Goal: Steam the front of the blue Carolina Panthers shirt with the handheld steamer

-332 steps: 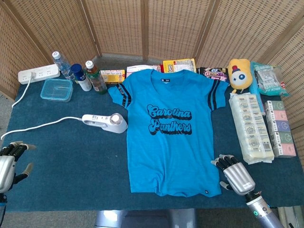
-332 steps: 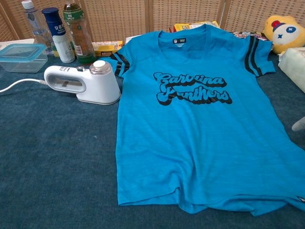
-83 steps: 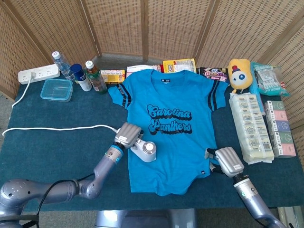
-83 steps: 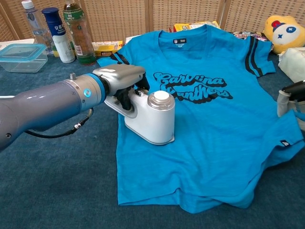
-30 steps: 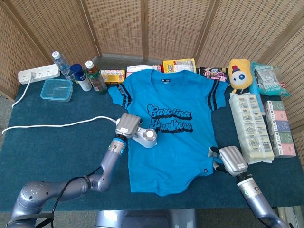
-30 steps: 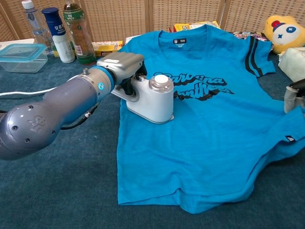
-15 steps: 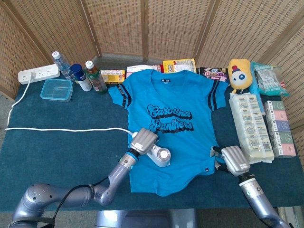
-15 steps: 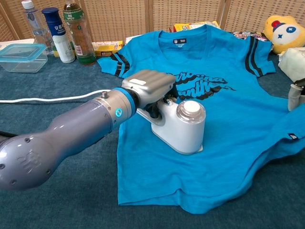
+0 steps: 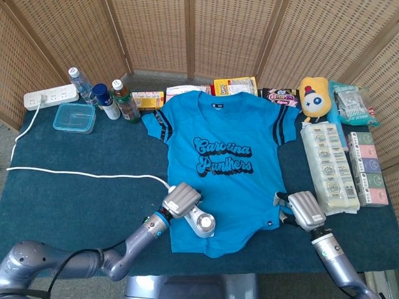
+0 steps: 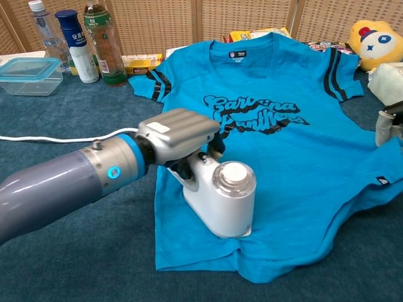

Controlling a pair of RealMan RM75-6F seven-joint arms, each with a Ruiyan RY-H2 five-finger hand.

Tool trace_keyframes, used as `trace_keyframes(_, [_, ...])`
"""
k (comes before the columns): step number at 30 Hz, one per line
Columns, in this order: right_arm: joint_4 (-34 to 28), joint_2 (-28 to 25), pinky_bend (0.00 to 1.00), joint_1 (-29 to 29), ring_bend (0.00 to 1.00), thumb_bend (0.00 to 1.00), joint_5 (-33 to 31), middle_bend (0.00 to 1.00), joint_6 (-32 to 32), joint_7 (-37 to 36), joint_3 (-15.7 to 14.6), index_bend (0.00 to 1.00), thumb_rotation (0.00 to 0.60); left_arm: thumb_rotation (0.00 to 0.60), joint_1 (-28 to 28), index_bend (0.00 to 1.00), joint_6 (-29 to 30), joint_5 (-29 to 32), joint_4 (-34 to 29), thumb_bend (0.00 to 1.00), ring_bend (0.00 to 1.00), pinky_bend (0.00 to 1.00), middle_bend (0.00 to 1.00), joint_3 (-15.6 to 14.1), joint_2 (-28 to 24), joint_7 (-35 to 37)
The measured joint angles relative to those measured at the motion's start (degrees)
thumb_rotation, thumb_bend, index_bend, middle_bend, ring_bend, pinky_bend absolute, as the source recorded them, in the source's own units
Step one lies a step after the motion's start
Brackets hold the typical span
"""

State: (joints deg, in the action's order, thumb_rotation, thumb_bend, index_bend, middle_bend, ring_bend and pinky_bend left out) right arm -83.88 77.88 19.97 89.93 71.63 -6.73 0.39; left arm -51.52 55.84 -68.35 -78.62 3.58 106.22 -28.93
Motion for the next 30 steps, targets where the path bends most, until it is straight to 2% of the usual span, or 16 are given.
trace_keyframes(8, [-0.39,0.02,0.81,0.03,0.71,0.54,-0.2,0.64,-0.24,0.55,0.02,0.73,0.6,0.6,2.1,0.7,0.24,-1.63,-1.6,0.43,0.69,0.74,0.75,-1.16,-3.32,1.34])
trace_keyframes(20, [-0.76,-0.38,0.81,-0.11,0.71,0.54,-0.52,0.64,-0.15,0.67,0.18,0.73,0.6,0.6,0.92,0.7,0.38,0.78,6.78,0.43,0.69,0.74,0.75,4.49,-1.23,0.06])
trace_keyframes(30, [-0.7,-1.15,0.81,-0.37,0.71,0.54,-0.81,0.64,-0.13,-0.08,0.16,0.73,0.6,0.6,-1.03,0.7,-0.3,4.95,18.67,0.43,0.69,0.74,0.75,9.43,5.19,-0.86])
